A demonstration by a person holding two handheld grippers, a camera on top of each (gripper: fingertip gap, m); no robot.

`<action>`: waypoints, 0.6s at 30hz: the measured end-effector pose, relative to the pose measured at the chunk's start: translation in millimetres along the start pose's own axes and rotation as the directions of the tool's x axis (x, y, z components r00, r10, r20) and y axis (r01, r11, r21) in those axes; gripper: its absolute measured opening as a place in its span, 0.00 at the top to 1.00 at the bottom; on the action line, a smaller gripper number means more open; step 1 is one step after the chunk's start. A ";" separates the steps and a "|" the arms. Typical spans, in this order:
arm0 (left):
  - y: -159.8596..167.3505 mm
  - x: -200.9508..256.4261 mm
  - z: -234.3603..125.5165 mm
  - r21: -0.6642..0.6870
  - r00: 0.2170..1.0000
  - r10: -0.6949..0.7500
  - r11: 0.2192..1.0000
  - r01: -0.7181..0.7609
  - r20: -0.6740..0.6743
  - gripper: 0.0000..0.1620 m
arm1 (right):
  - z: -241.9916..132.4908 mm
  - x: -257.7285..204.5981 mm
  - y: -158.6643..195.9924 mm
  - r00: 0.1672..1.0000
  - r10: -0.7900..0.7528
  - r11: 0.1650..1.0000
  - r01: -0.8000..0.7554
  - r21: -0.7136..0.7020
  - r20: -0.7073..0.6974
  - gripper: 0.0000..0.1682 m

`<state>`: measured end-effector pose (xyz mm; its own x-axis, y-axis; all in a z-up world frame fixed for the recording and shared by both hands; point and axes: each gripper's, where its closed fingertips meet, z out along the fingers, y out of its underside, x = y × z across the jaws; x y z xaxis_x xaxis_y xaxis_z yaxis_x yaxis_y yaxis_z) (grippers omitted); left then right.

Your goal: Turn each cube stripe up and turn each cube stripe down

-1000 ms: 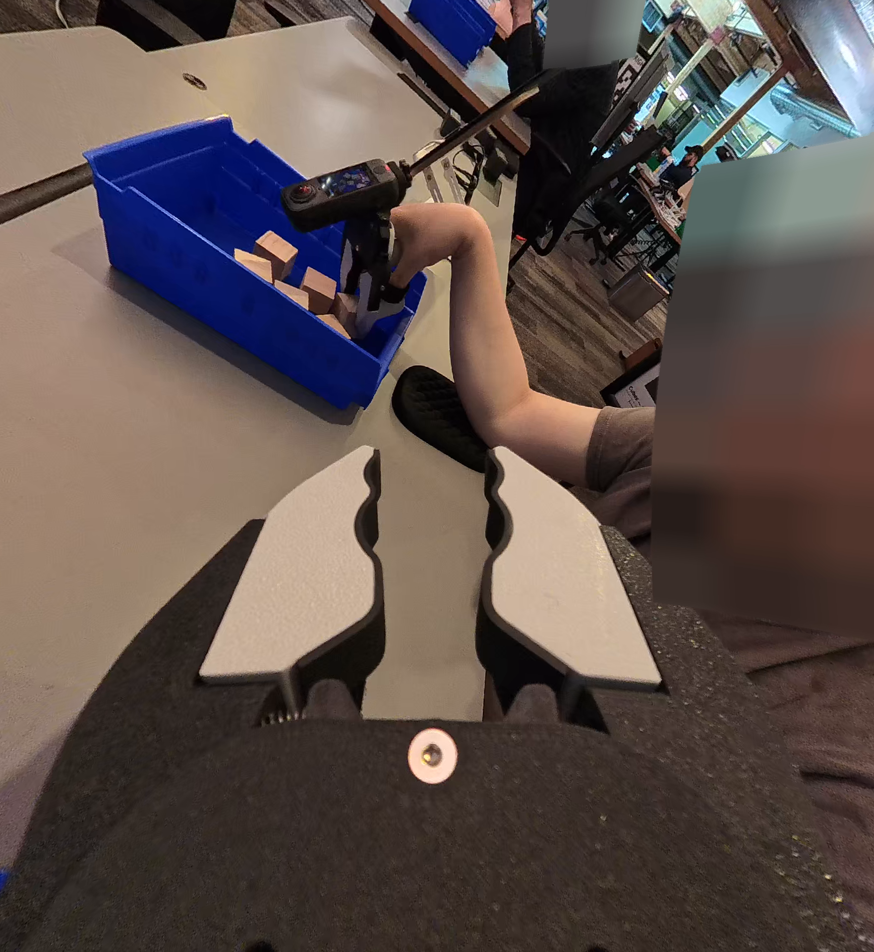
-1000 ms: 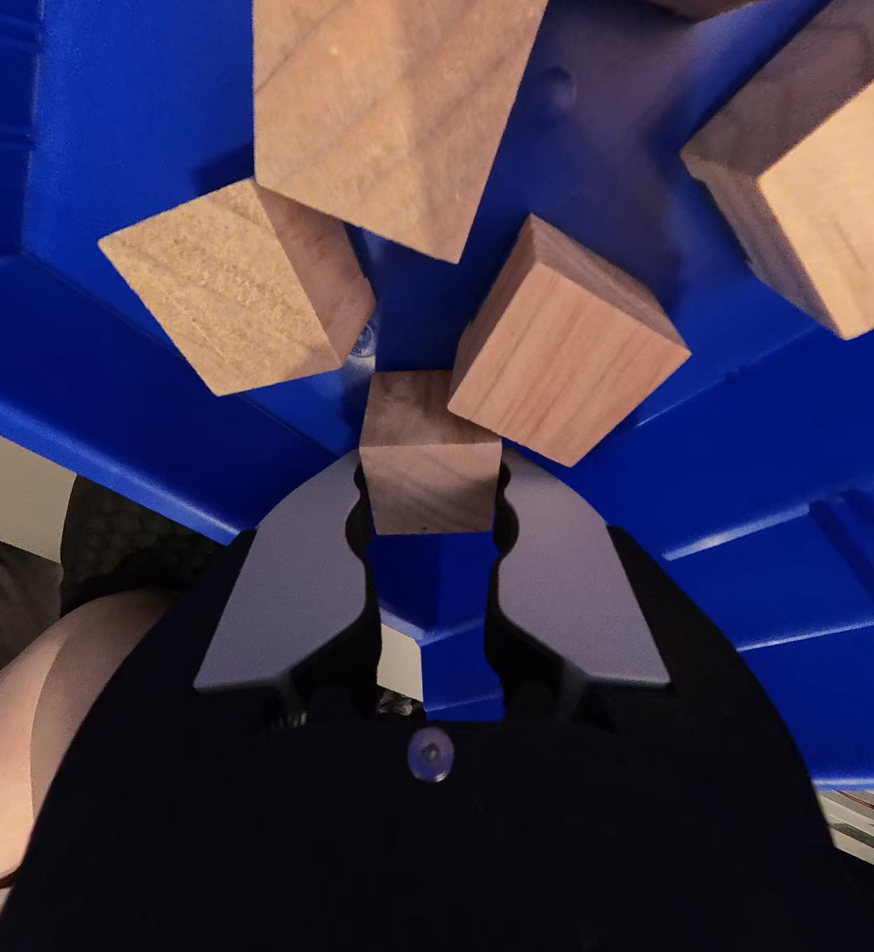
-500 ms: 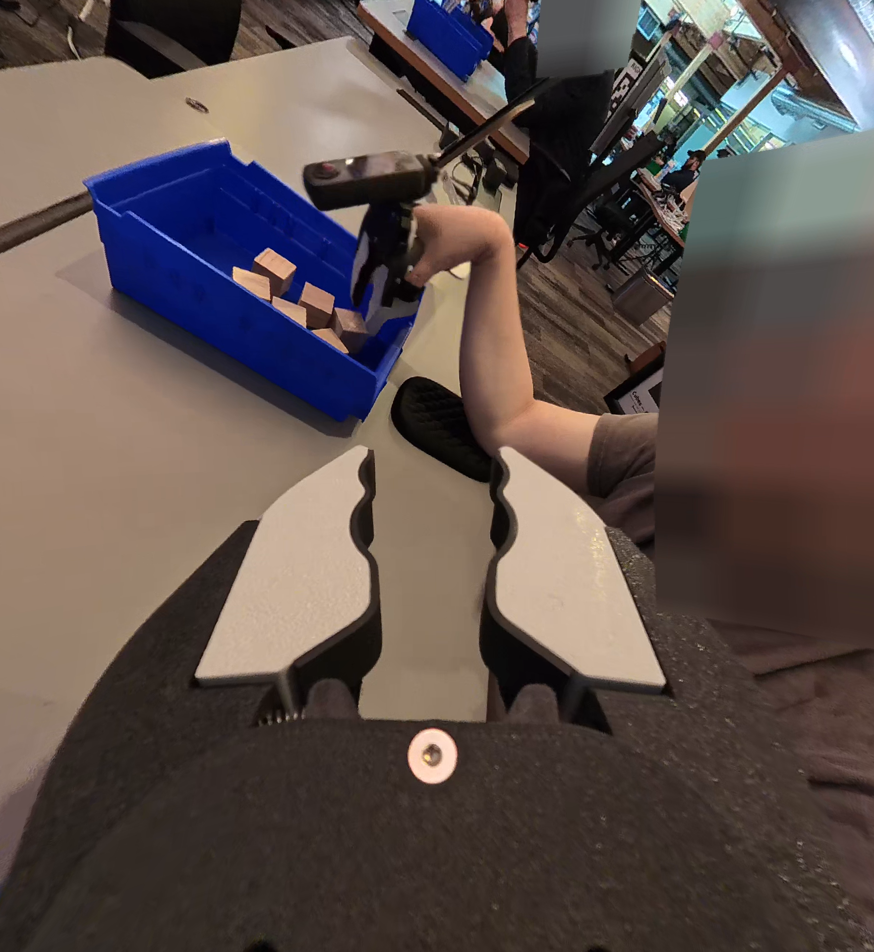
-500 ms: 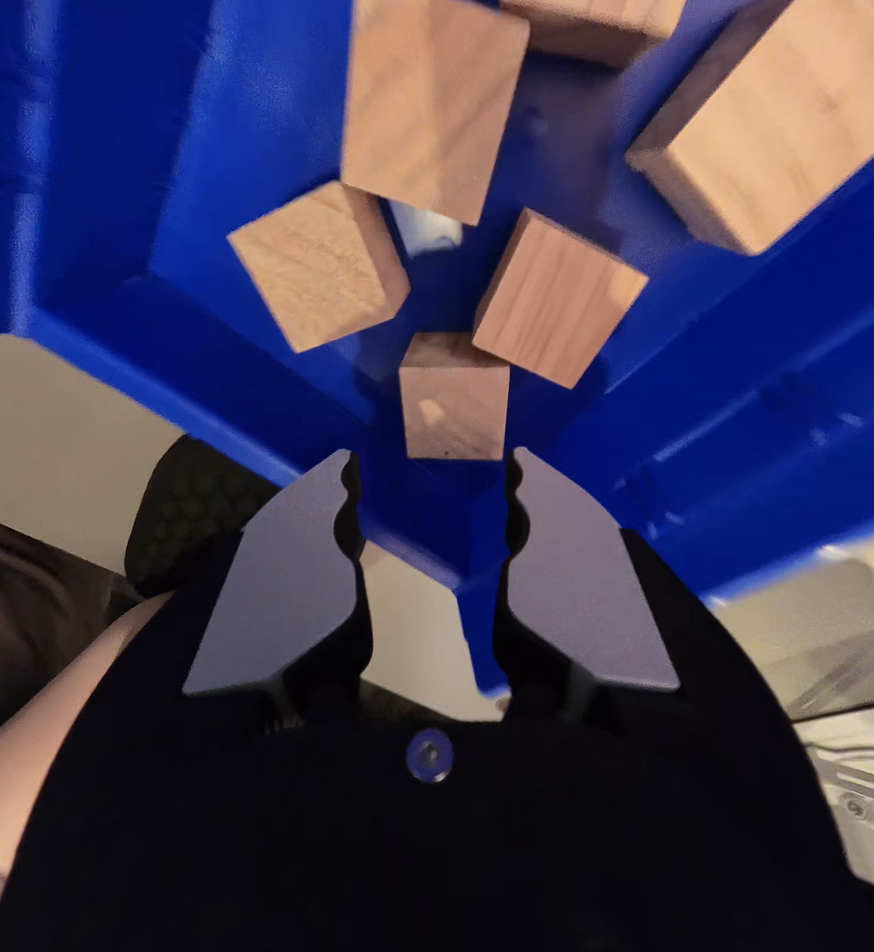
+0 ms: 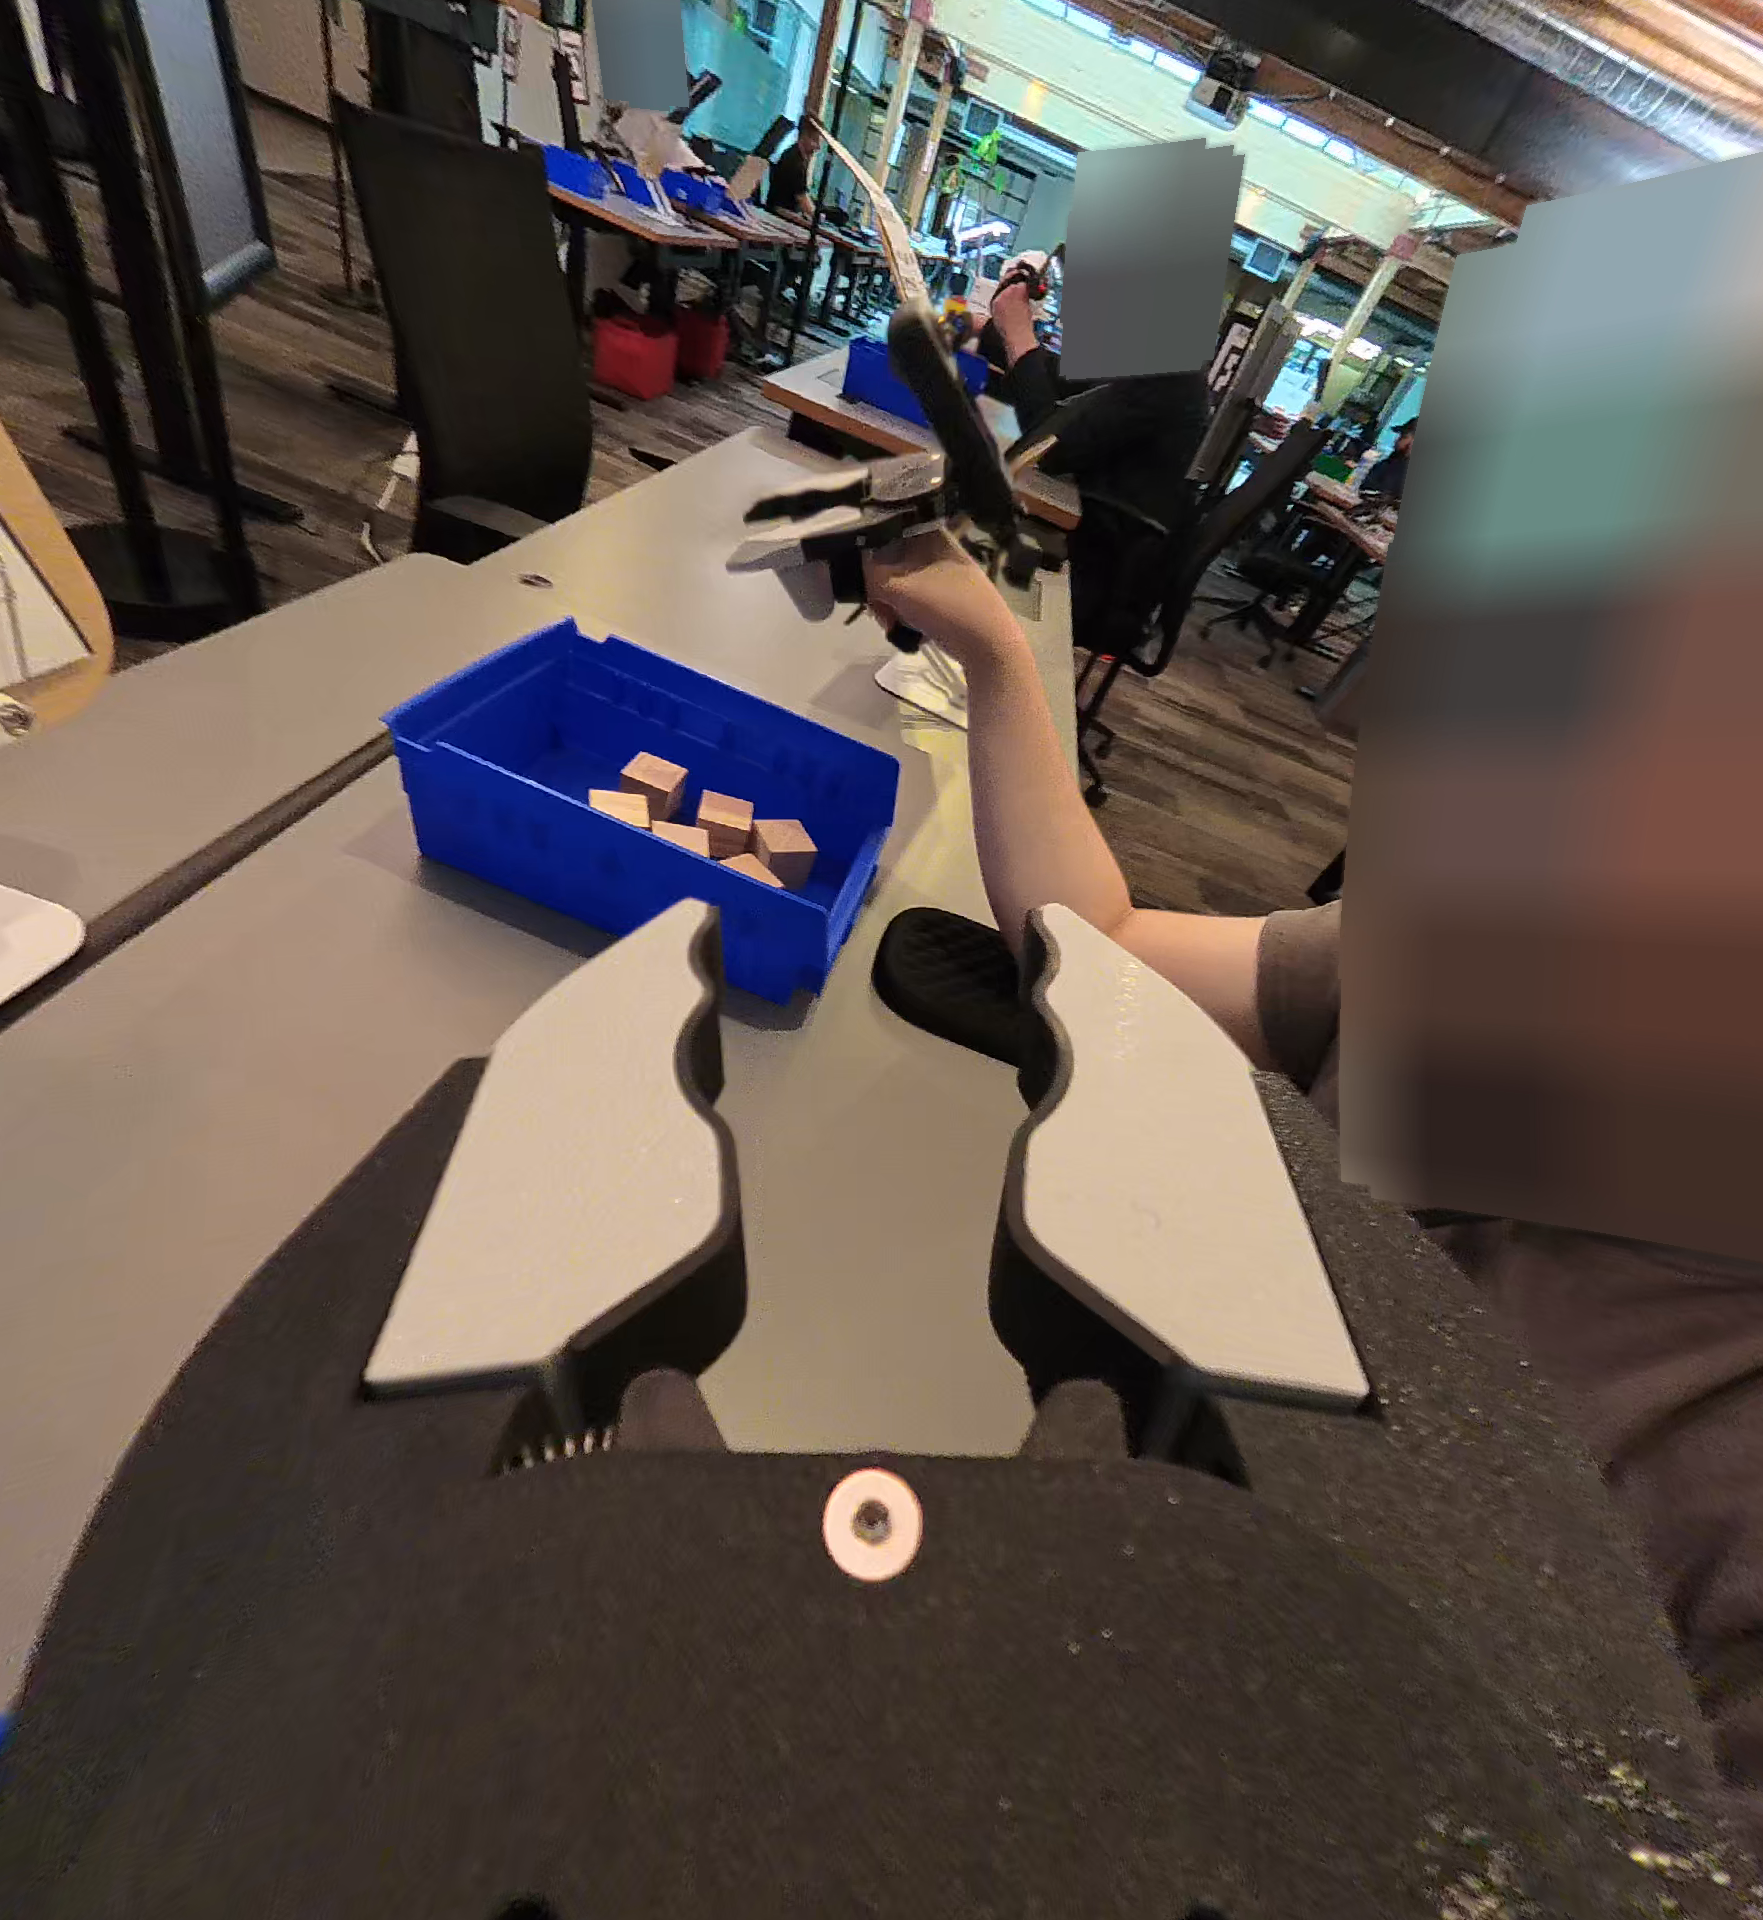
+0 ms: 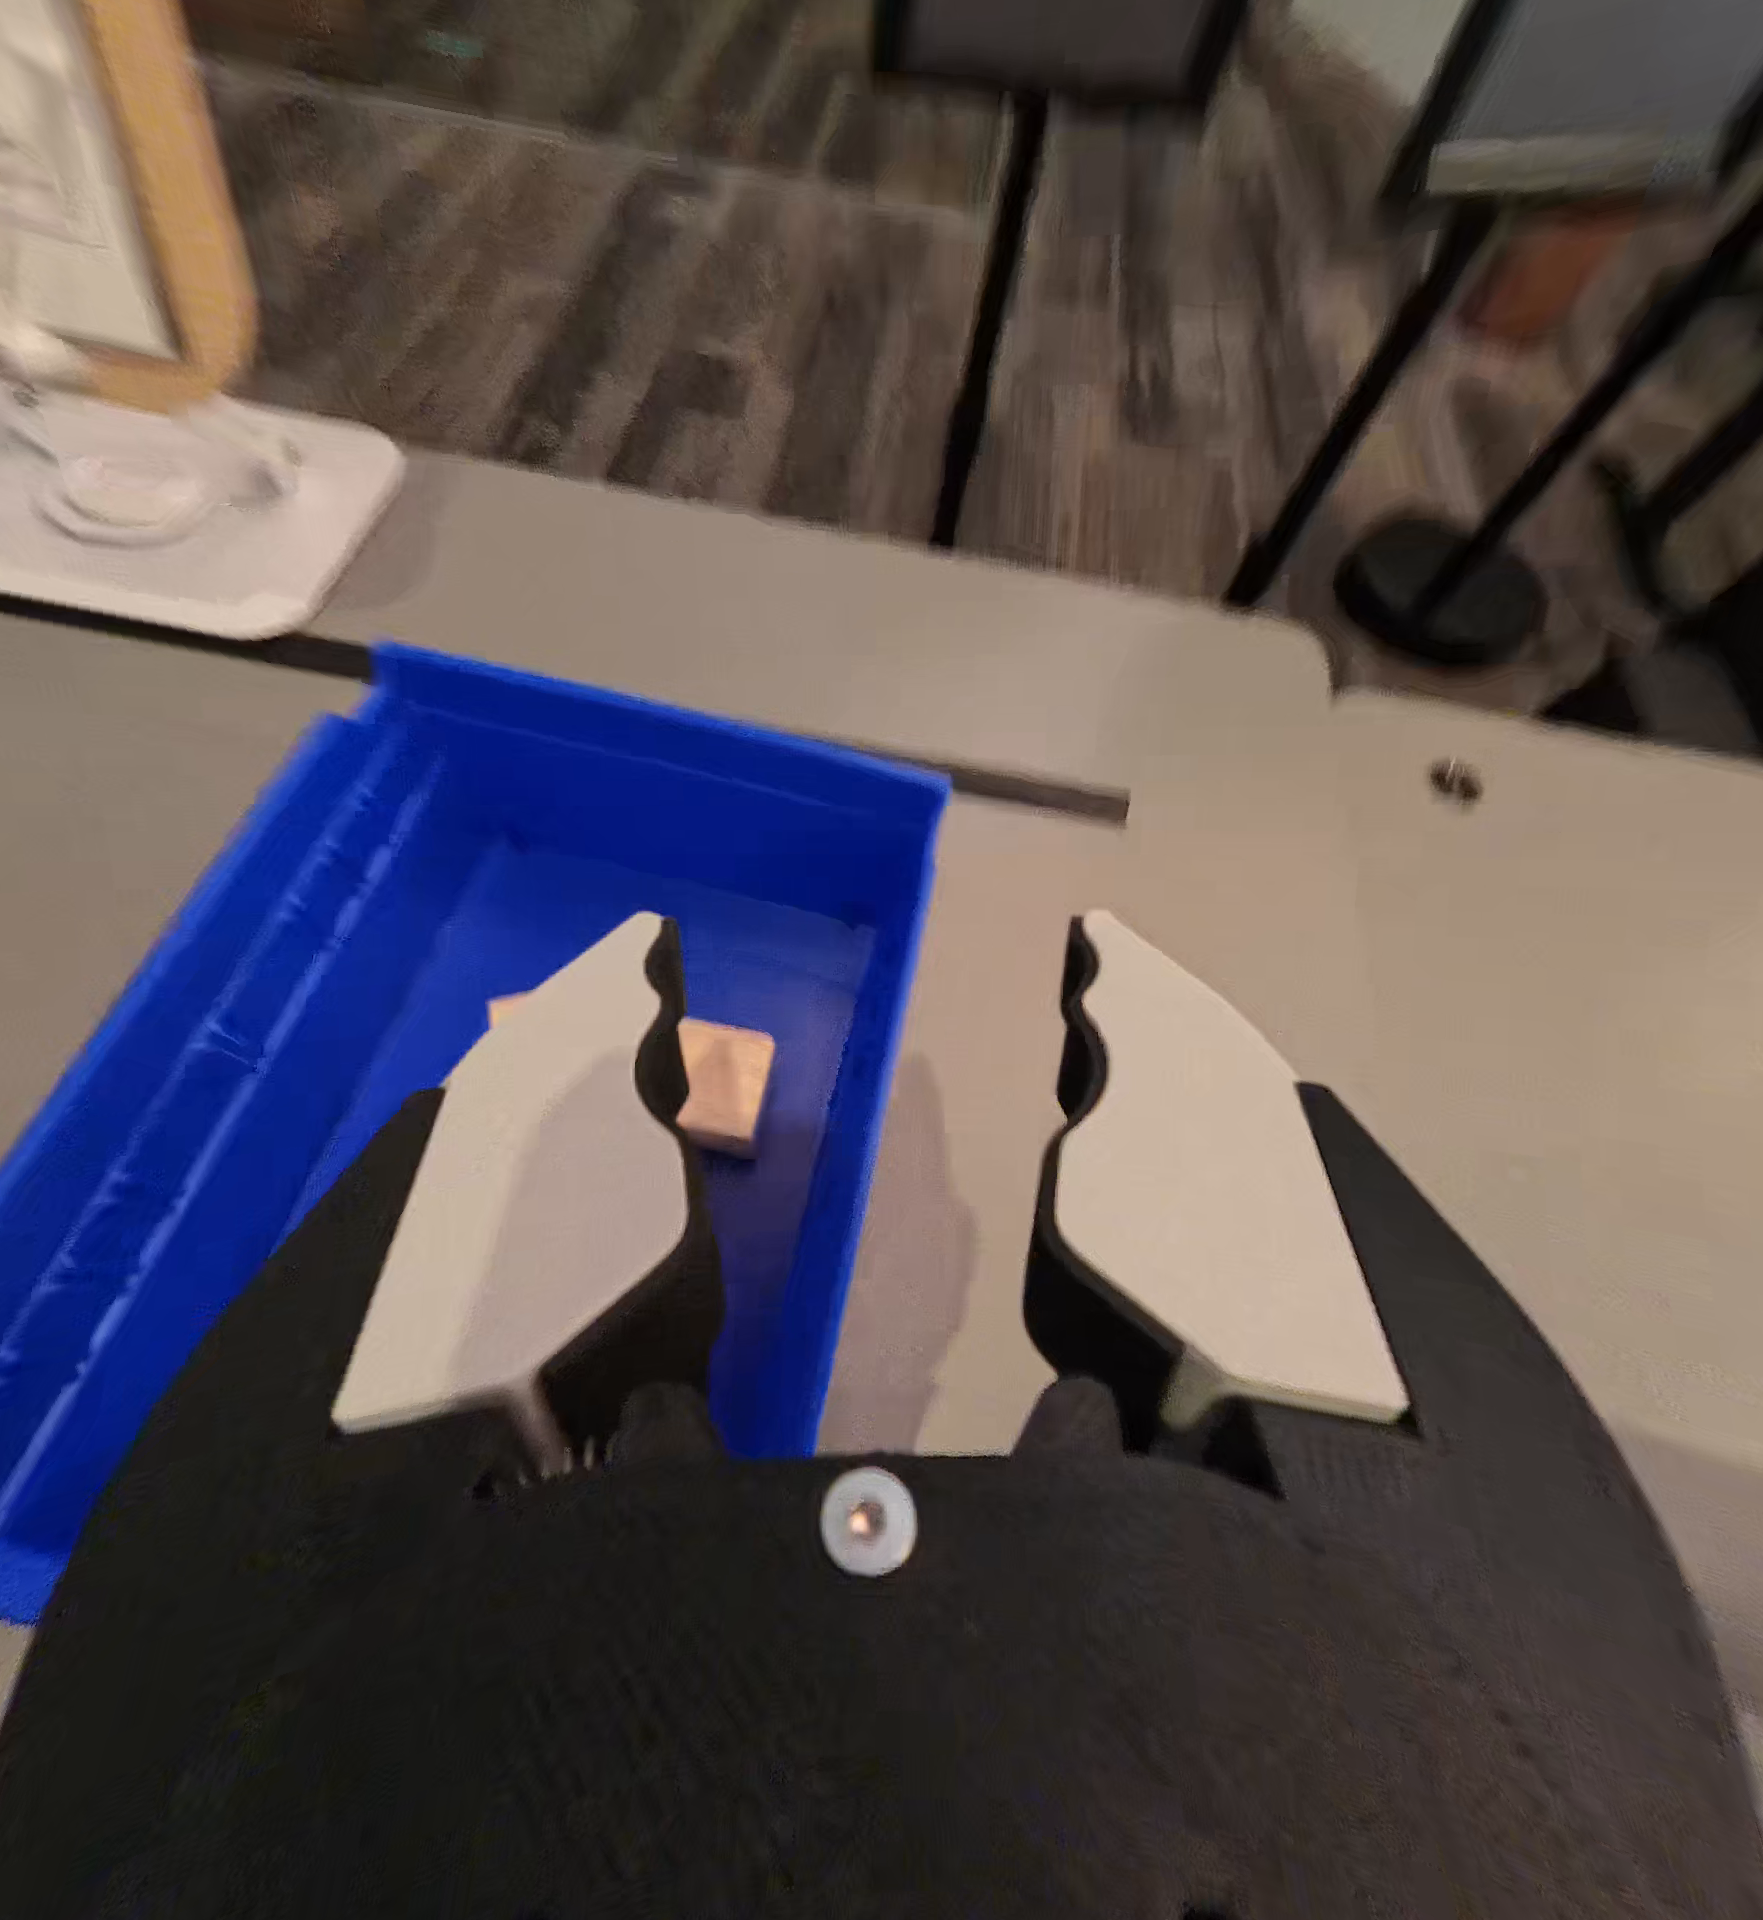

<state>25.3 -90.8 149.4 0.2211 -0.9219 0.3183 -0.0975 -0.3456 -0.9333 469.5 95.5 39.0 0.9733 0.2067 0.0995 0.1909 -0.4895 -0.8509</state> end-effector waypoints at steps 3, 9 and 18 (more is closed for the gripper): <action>4.0 0.2 -1.5 -0.013 0.999 0.025 1.000 -0.025 0.029 0.65 | 29.3 15.0 52.0 0.998 0.068 0.971 -0.063 -0.230 0.013 0.61; 1.2 -1.2 -11.4 0.030 0.993 0.082 0.996 -0.085 0.088 0.67 | 59.7 2.5 107.5 0.975 0.195 0.878 -0.124 -0.462 0.109 0.71; -8.8 -53.6 -88.1 0.086 0.757 0.235 0.930 -0.358 0.610 0.62 | 69.6 -17.1 142.6 0.955 0.259 0.759 -0.111 -0.642 0.141 0.94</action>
<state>-71.1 -53.7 155.3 0.7364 -0.6718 -0.0800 -0.0867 0.0236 -0.9960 471.2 81.1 -119.9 0.9615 0.1903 -0.1984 0.1186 -0.9381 -0.3253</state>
